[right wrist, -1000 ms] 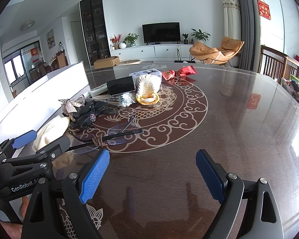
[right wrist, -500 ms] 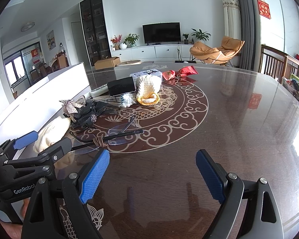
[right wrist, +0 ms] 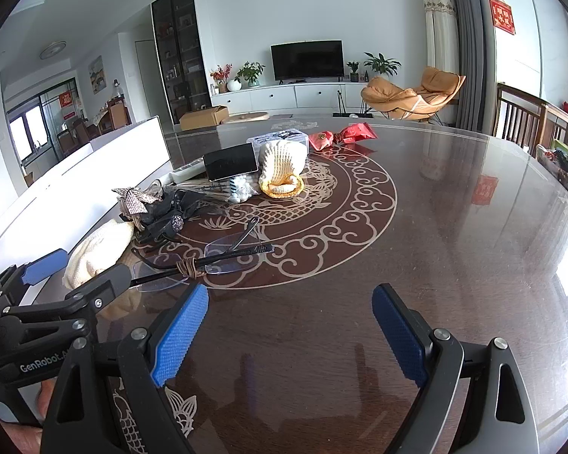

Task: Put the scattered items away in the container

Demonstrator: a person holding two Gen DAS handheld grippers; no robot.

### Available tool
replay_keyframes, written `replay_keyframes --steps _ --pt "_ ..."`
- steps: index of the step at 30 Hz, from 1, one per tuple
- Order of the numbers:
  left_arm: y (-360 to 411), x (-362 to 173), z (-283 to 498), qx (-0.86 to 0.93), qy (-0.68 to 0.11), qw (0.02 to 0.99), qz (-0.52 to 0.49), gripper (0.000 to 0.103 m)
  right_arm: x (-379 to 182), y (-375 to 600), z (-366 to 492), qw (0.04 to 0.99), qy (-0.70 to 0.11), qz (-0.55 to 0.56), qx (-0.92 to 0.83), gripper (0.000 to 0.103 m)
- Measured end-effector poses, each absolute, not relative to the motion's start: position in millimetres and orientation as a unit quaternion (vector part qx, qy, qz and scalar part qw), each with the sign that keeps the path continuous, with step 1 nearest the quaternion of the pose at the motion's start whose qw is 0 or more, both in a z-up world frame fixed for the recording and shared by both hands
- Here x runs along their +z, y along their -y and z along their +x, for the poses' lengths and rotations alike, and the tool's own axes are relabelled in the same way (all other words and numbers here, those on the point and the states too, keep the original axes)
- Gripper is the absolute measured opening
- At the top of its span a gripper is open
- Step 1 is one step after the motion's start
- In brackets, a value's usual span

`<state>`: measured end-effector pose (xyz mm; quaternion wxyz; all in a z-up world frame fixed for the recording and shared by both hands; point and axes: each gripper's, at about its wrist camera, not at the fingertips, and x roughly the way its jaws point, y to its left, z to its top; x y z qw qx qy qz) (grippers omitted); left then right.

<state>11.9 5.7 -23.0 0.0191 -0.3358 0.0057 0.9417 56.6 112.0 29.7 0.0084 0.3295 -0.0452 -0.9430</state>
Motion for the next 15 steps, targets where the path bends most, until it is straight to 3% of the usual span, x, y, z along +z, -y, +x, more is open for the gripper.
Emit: replay_keyframes --steps 9,15 --pt "42.8 -23.2 43.8 0.934 0.025 0.002 -0.356 0.103 25.3 -107.3 47.3 0.012 0.036 0.356 -0.934 0.089" --pt "46.2 -28.1 53.2 0.931 0.013 -0.008 -0.364 0.103 25.9 -80.3 23.0 0.067 0.015 0.385 -0.920 0.089"
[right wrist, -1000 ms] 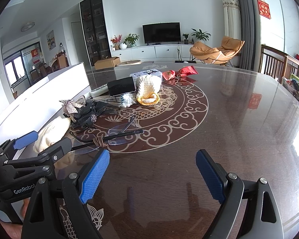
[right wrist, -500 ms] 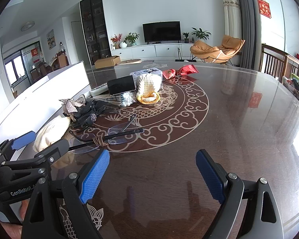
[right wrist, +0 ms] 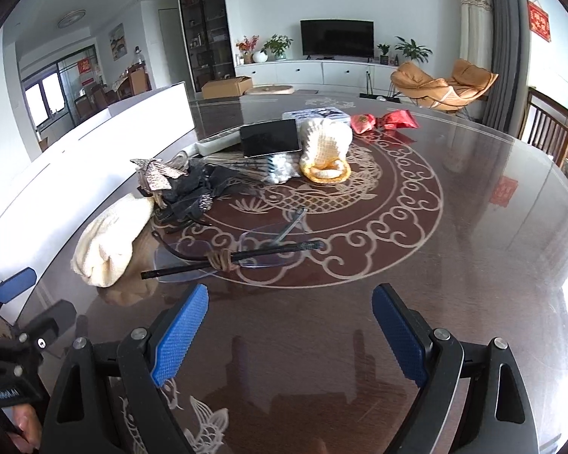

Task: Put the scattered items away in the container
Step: 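Grasp the cream knit glove with the left tool while the right tool grasps the rimless glasses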

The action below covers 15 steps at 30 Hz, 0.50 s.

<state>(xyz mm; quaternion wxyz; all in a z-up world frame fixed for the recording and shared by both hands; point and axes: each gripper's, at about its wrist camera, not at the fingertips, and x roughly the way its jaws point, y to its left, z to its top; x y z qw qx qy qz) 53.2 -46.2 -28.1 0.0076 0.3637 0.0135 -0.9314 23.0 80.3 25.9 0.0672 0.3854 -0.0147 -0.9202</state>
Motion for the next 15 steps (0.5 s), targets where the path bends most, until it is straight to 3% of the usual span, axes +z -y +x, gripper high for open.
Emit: replay_keyframes --steps 8,15 --pt "60.8 -26.4 59.1 -0.933 -0.022 0.027 0.358 0.103 10.6 -28.9 -17.7 0.109 -0.018 0.445 -0.889 0.089" --pt "62.7 -31.6 55.2 -0.927 -0.005 0.034 0.373 0.103 6.7 -64.3 -53.2 -0.011 0.003 0.451 -0.892 0.089"
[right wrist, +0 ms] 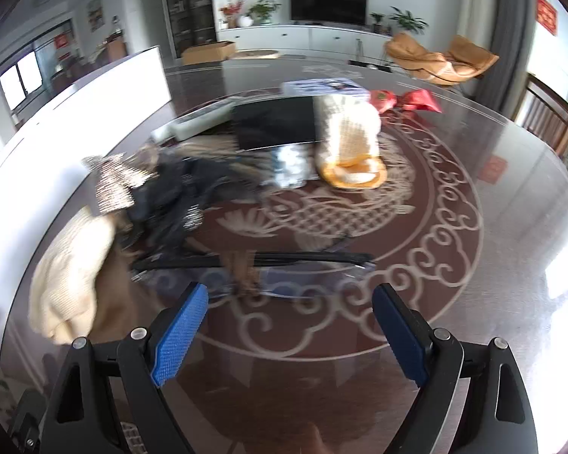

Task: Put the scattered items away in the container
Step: 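Grasp the cream knit glove with the left tool while the right tool grasps the rimless glasses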

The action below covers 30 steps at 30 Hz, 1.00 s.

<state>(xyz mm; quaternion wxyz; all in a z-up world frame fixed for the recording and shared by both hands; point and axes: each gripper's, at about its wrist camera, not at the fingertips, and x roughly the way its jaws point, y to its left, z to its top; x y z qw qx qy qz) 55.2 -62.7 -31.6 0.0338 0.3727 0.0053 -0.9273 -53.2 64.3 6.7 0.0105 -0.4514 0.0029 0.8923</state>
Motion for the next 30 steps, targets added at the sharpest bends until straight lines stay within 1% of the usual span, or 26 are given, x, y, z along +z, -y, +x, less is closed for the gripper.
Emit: replay_keyframes --steps 3,5,8,12,15,19,24,26,30 --pt "63.8 -30.4 44.7 -0.923 -0.011 0.027 0.383 0.103 8.0 -99.3 -55.2 0.051 -0.027 -0.455 0.888 0.089" --pt "65.0 -29.7 31.3 -0.918 -0.025 0.021 0.396 0.103 9.6 -112.0 -45.9 0.049 -0.031 -0.459 0.886 0.089" --pt "63.5 -32.1 1.6 -0.903 -0.047 0.016 0.426 0.103 7.5 -114.4 -27.5 0.039 -0.016 -0.457 0.889 0.089" --pt "55.5 -36.7 -38.5 -0.890 -0.059 0.026 0.451 0.103 10.3 -110.1 -12.7 0.033 -0.004 -0.436 0.899 0.089" --pt "49.5 -43.7 -59.8 -0.880 -0.051 0.040 0.471 0.103 8.6 -108.4 -14.5 0.035 -0.002 -0.439 0.898 0.089" --pt "44.8 -54.5 -77.0 -0.866 -0.037 0.062 0.495 0.103 8.2 -113.8 -14.0 0.029 -0.020 -0.440 0.897 0.089" --pt "45.9 -56.6 -79.6 -0.868 -0.032 0.062 0.492 0.103 16.1 -115.1 -3.5 -0.016 -0.046 -0.411 0.910 0.089" --pt "47.2 -56.5 -79.2 -0.871 -0.029 0.057 0.487 0.103 20.3 -109.2 -1.9 -0.038 -0.042 -0.400 0.915 0.089" --pt "47.1 -57.7 -81.8 -0.874 -0.026 0.050 0.483 0.103 25.0 -96.7 -25.4 -0.063 -0.060 -0.403 0.911 0.089"
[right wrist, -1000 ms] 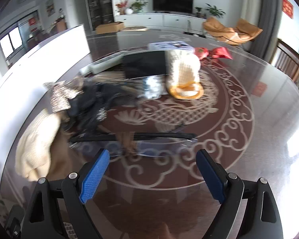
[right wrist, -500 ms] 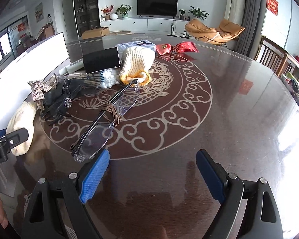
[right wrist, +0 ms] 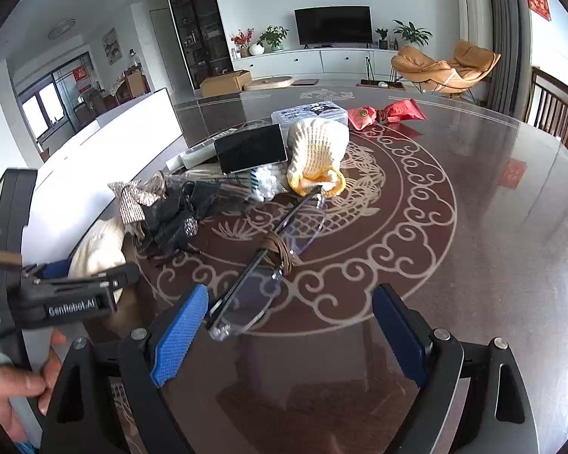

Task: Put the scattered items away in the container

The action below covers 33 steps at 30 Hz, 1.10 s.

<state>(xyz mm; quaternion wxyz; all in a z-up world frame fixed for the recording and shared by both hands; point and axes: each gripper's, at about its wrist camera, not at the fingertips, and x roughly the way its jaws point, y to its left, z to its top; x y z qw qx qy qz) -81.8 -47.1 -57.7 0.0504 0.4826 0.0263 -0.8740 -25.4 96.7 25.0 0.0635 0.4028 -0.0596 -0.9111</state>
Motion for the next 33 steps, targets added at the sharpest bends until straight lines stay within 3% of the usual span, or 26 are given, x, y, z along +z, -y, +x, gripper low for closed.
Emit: replay_keyframes --steps 7,13,15,16,17,20,23,27,30,33 --pt "47.9 -57.6 -82.2 -0.878 -0.016 0.033 0.477 0.103 9.4 -84.9 -78.0 -0.001 0.042 0.464 -0.885 0.089" --pt "45.6 -58.4 -84.2 -0.886 -0.011 0.024 0.464 0.103 4.8 -66.1 -78.9 0.027 -0.022 0.460 -0.887 0.084" --pt "42.7 -58.4 -86.1 -0.886 -0.005 0.013 0.463 0.103 6.0 -68.2 -72.6 0.032 -0.023 0.449 -0.893 0.070" --pt "40.7 -58.1 -85.9 -0.887 -0.002 0.007 0.461 0.103 7.6 -70.7 -69.7 0.032 -0.022 0.444 -0.895 0.049" --pt "38.0 -57.2 -85.0 -0.890 0.002 -0.001 0.456 0.094 9.0 -73.9 -67.5 0.029 -0.023 0.440 -0.897 0.024" --pt "28.2 -53.7 -80.1 -0.897 0.012 -0.023 0.440 0.073 9.8 -89.9 -62.7 0.021 -0.016 0.438 -0.898 0.020" --pt "20.7 -51.6 -70.1 -0.899 0.007 -0.045 0.435 0.066 11.0 -111.3 -52.6 0.015 -0.008 0.440 -0.898 0.019" --pt "0.9 -51.1 -45.5 -0.897 0.013 -0.117 0.427 0.066 12.0 -143.1 -22.9 0.006 -0.014 0.442 -0.897 0.019" --pt "-11.7 -52.2 -44.1 -0.896 0.031 -0.119 0.427 0.066 11.8 -159.9 -8.6 0.003 -0.015 0.438 -0.899 0.019" --pt "-12.0 -52.6 -48.5 -0.896 0.023 -0.100 0.431 0.073 12.4 -166.9 -7.7 -0.003 -0.001 0.434 -0.901 0.029"
